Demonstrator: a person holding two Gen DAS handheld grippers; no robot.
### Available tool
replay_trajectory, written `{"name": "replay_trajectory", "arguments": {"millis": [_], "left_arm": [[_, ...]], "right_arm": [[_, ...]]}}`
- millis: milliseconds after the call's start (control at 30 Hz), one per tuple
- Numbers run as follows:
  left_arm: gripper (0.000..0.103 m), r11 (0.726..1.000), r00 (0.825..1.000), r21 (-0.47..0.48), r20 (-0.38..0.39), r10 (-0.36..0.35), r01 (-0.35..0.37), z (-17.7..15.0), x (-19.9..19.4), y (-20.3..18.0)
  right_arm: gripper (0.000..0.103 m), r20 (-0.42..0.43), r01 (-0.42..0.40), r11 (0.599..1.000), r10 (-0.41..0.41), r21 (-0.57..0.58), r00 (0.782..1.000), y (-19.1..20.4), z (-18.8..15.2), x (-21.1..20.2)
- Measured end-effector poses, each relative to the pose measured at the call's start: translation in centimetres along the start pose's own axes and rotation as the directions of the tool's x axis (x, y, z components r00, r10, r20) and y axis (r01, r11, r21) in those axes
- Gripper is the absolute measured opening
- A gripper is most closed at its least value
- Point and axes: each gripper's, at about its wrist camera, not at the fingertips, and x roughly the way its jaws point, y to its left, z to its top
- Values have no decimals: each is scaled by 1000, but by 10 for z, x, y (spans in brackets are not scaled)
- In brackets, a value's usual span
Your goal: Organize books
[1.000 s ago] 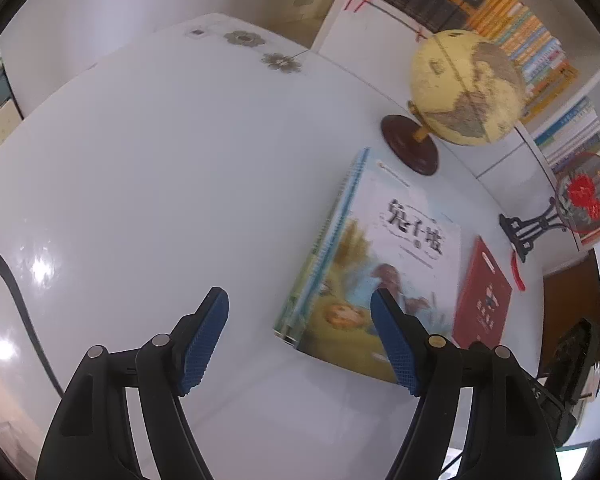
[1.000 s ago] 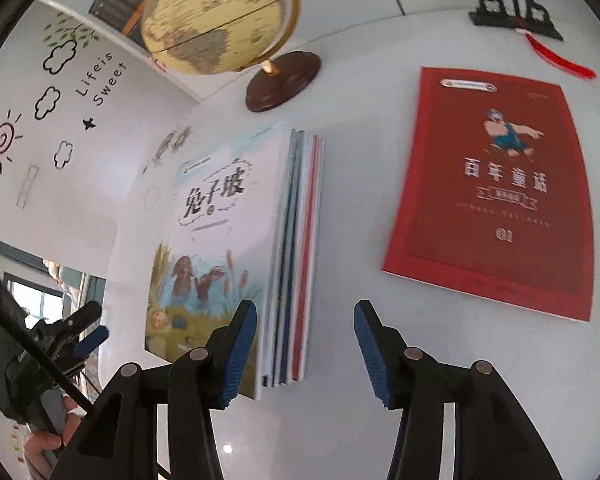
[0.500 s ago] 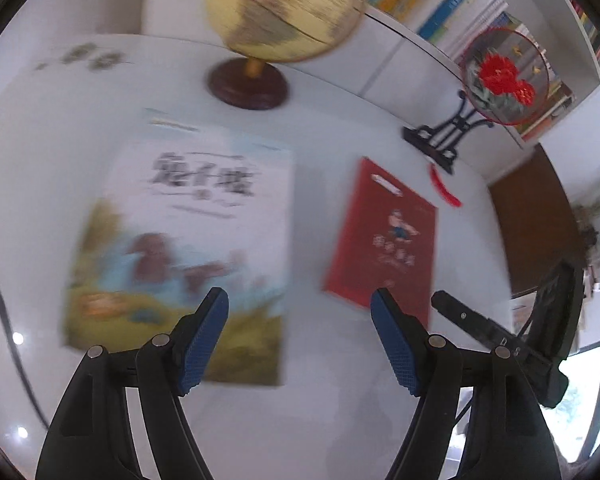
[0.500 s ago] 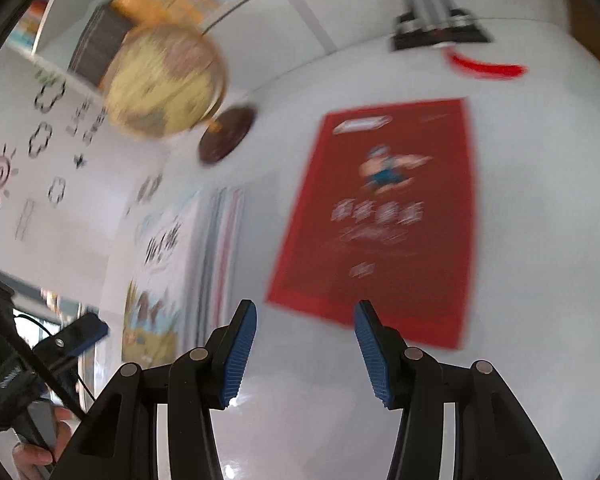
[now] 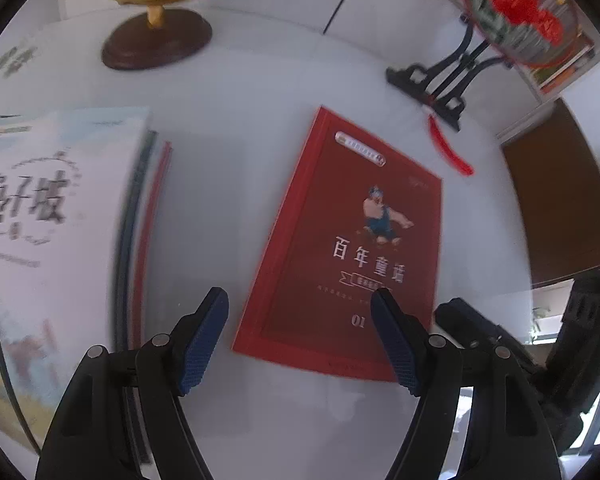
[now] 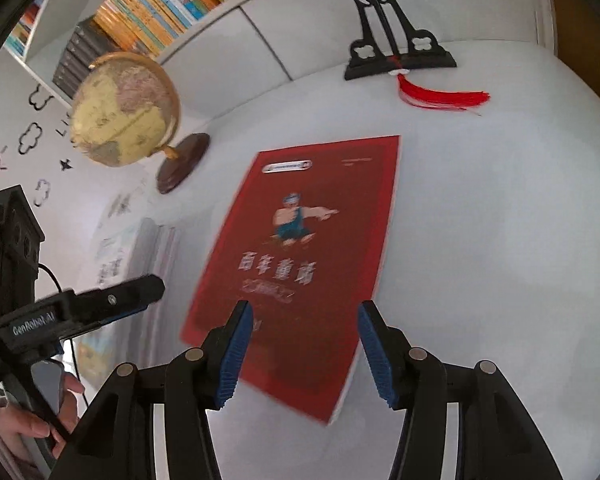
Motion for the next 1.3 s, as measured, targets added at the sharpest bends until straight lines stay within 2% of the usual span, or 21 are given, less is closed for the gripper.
{"name": "replay_trajectory", "arguments": {"millis": [200,267,300,367,400,500,567,700,833,1067,1167,1300], "left_arm": [[72,1000,999,16,-40,15,-14,3,28,-2],[85,999,1000,33,-11,25,-24,4,26,-5],[85,999,1000,34,-20,20,-19,4,27,-5],[92,999,1000,48,-16,4,-3,4,28,-6],[93,998,1000,60,-16,-6,7,3,28,-7],[97,995,999,98,-31,-32,35,-4,28,-14],[99,993,999,117,-38,-27,31,-9,29,-15],[99,989,998,151,-61,12,-3,-29,26,-24],[101,986,997,167,-71,14,-2,-63,17,-28],[102,978,997,210,-79,15,2,-119,-1,-29],[102,984,999,179,-50,6,3,-112,-5,-17],[102,992,1000,126,-2,1,-1,-84,-2,-7]], "right_arm": [[53,-4,-15,998,16,56,1000,-22,10,17],[53,-5,-30,997,31,65,1000,-26,12,21],[53,6,-35,997,35,61,999,-26,13,21],[53,16,-35,998,34,44,999,-24,15,22],[54,16,-43,998,42,39,999,-23,15,24],[66,26,-80,995,79,53,997,-23,15,25],[67,22,-100,993,99,68,995,-25,15,25],[73,-41,-134,987,138,90,990,-28,19,24],[80,-129,-119,992,123,35,984,-23,20,23],[80,-208,-195,976,211,95,955,-36,-10,5],[80,-224,-241,966,257,93,940,-41,-24,-3],[79,-188,-232,970,242,74,952,-43,-27,-7]]}}
